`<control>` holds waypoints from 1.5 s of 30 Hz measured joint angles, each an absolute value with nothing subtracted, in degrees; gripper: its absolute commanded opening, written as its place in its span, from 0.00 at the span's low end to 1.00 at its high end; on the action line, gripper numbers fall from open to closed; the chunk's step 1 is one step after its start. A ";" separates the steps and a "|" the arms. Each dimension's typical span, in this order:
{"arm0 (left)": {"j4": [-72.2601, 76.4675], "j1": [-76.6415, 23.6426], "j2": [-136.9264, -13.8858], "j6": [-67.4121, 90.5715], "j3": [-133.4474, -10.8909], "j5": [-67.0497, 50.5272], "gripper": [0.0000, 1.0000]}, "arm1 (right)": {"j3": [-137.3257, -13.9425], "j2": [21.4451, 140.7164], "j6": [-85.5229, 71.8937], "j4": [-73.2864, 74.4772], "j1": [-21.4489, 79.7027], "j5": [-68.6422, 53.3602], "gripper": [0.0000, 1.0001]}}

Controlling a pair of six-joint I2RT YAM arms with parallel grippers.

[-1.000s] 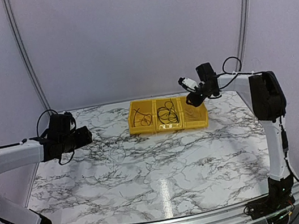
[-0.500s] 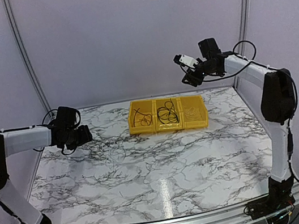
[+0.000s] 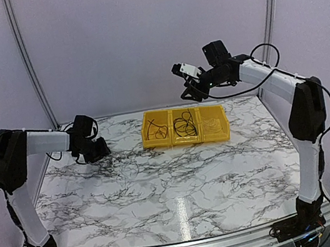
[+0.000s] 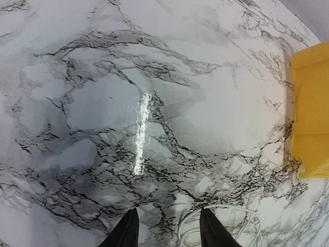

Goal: Untangle the cables

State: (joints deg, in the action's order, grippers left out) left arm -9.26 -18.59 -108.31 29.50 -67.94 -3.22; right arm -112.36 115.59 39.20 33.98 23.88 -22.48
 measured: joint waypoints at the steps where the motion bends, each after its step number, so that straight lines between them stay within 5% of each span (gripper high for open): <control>1: -9.30 -18.59 -109.16 28.84 -68.16 -4.16 0.44 | -112.36 115.59 39.27 34.09 24.16 -22.63 0.61; 8: -9.58 -18.59 -113.71 20.03 -70.72 -7.22 0.45 | -112.36 115.59 39.33 34.44 24.67 -22.98 0.61; 14: -9.32 -18.59 -117.30 15.11 -74.96 -8.75 0.35 | -112.29 115.59 39.62 34.44 25.10 -22.46 0.61; 33: -8.84 -18.26 -106.63 3.70 -65.56 -12.51 0.46 | -112.31 116.11 40.58 34.41 31.42 -21.52 0.60; 45: -8.40 -18.37 -113.82 2.17 -70.91 -17.54 0.35 | -112.38 118.41 40.56 34.41 33.36 -21.32 0.60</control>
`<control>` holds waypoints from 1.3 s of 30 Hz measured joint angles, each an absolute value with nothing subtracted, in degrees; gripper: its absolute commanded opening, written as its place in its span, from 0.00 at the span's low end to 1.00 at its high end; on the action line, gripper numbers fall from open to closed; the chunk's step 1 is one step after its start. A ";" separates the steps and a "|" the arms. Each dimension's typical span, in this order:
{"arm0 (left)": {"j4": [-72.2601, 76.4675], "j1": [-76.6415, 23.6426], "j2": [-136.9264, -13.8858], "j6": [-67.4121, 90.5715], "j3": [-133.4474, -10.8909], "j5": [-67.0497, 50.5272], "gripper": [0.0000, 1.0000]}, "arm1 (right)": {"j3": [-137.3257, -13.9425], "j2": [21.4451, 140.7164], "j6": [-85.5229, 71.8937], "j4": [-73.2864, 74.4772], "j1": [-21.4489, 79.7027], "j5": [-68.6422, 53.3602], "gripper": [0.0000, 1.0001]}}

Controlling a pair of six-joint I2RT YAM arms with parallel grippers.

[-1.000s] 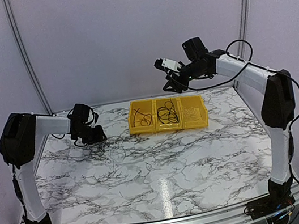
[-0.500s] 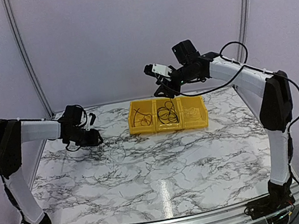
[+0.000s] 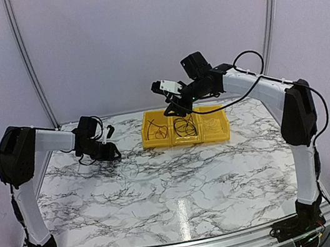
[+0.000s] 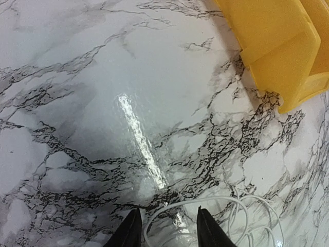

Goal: Untangle the cables

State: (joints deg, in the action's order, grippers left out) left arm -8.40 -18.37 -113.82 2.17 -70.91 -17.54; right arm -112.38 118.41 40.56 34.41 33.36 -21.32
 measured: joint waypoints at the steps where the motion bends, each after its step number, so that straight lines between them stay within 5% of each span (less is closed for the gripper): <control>1: -8.40 -18.39 -114.43 1.98 -71.35 -17.50 0.32 | -112.40 118.41 40.53 34.41 33.56 -21.26 0.60; 7: -8.08 -18.48 -116.90 1.39 -73.12 -17.28 0.00 | -112.81 118.50 40.56 34.37 34.92 -20.36 0.60; 16: -7.07 -18.50 -115.26 0.82 -71.50 -15.73 0.00 | -113.54 119.50 39.90 34.11 37.60 -18.87 0.58; 33: -3.64 -22.70 -86.96 2.39 -62.81 -17.45 0.00 | -126.91 131.72 15.14 24.97 44.14 -22.63 0.61; 39: -3.64 -25.15 -86.21 3.05 -62.81 -17.72 0.00 | -128.57 134.61 10.98 23.20 44.12 -25.98 0.48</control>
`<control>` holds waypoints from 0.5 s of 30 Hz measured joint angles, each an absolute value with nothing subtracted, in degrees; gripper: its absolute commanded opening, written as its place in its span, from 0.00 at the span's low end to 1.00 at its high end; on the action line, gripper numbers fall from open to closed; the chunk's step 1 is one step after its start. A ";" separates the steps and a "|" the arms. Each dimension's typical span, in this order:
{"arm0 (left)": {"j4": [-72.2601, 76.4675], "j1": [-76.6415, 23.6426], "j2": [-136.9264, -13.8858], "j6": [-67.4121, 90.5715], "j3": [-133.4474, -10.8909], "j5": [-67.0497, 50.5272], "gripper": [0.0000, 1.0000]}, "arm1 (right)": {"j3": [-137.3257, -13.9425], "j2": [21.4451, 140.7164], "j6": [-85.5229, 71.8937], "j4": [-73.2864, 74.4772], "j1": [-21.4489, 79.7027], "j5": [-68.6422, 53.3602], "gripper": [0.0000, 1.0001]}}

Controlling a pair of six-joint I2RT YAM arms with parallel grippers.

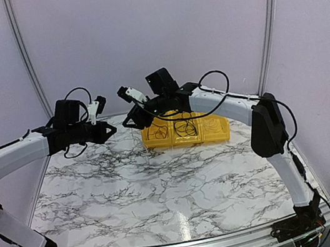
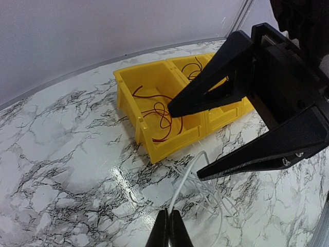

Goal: Untangle the cables

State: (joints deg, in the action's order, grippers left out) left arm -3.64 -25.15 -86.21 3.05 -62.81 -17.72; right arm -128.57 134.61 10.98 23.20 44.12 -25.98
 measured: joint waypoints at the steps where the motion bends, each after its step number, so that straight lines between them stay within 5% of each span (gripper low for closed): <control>1: -3.66 -25.21 -86.21 3.27 -62.81 -17.72 0.00 | -128.57 134.82 10.63 23.11 44.14 -26.52 0.40; 7: -3.66 -25.23 -86.19 3.88 -62.81 -17.41 0.00 | -128.57 135.13 11.53 23.31 44.14 -28.86 0.00; 9: -3.66 -25.23 -86.19 3.99 -62.81 -16.86 0.00 | -128.57 135.13 11.92 23.44 44.14 -29.74 0.00; 13: -3.18 -25.23 -86.24 4.71 -62.81 -15.44 0.28 | -128.57 135.13 12.25 23.66 44.14 -31.29 0.00; 15: -1.37 -25.23 -86.78 6.94 -62.81 -14.74 0.30 | -128.77 135.13 12.14 23.64 44.14 -32.21 0.00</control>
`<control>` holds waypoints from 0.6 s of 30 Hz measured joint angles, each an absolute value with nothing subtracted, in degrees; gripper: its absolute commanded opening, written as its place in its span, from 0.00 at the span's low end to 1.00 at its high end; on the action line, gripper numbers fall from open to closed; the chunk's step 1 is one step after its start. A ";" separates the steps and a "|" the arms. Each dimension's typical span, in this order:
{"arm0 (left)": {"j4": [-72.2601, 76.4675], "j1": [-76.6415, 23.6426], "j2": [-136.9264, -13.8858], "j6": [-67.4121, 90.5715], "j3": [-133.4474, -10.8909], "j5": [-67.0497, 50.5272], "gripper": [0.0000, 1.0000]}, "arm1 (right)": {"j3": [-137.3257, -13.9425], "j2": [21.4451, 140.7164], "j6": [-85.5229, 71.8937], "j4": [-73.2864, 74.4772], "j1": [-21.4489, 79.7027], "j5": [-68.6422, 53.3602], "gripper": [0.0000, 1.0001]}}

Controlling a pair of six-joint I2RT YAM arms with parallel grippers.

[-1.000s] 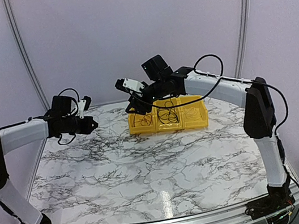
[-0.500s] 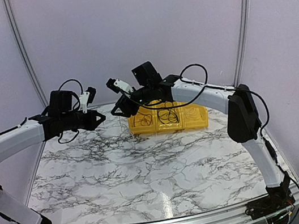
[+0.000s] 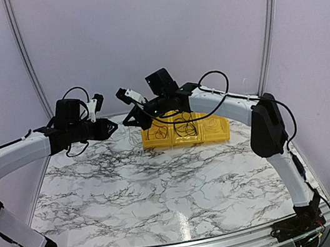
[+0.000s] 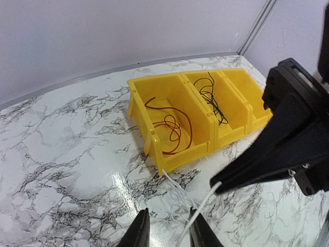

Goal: Untangle the cables

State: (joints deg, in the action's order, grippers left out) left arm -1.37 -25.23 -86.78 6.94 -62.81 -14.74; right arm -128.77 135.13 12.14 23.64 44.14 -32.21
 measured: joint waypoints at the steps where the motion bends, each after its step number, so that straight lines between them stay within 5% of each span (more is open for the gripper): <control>1: 0.14 -25.23 -87.50 7.79 -62.83 -14.68 0.29 | -128.86 135.13 12.03 23.62 44.14 -32.71 0.00; 12: 16.75 -25.32 -101.97 22.52 -61.12 -14.20 0.18 | -129.49 135.02 8.05 21.87 43.55 -37.39 0.00; 18: 20.47 -25.32 -104.18 25.65 -57.67 -12.91 0.21 | -129.54 132.11 5.10 20.10 42.15 -39.46 0.00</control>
